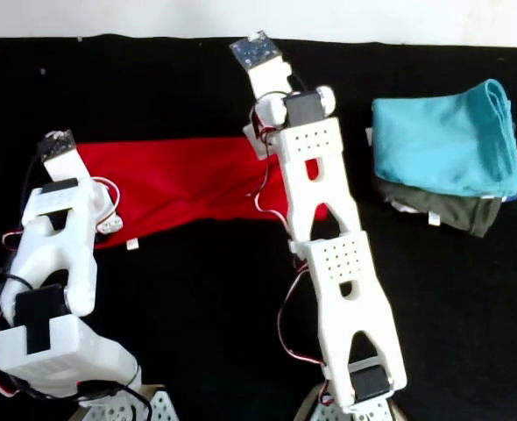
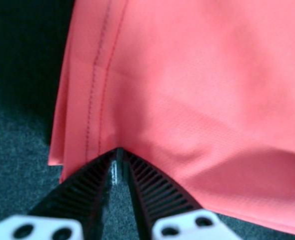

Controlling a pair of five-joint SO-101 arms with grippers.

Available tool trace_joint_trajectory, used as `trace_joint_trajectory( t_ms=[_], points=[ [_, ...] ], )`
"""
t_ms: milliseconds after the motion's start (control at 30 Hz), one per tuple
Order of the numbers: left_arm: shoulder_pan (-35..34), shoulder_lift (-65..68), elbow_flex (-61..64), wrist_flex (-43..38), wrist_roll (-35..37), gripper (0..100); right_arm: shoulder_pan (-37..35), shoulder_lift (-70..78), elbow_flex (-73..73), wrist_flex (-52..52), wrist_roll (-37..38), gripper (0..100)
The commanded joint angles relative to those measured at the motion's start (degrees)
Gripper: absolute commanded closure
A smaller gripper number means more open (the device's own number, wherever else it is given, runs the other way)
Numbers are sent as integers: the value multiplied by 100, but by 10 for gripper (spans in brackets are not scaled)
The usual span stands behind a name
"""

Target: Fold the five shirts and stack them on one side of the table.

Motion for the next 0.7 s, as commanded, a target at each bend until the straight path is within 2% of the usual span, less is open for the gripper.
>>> trace_joint_trajectory(
  t_ms=[0, 200, 333, 500, 667],
  points=[
    [-84, -4, 4, -167, 53, 990, 101, -989, 945, 75, 53, 978],
    [-84, -4, 4, -167, 53, 990, 31, -2791, 4127, 48, 79, 991],
    [-84, -4, 4, -167, 53, 990, -321, -3169, 5604, -286, 70, 991],
    [-75, -4, 4, -167, 53, 990, -699, -3160, 6123, -1490, 44, 991],
    [-75, -4, 4, -167, 53, 990, -778, -3125, 6176, -2826, 44, 991]
  ],
)
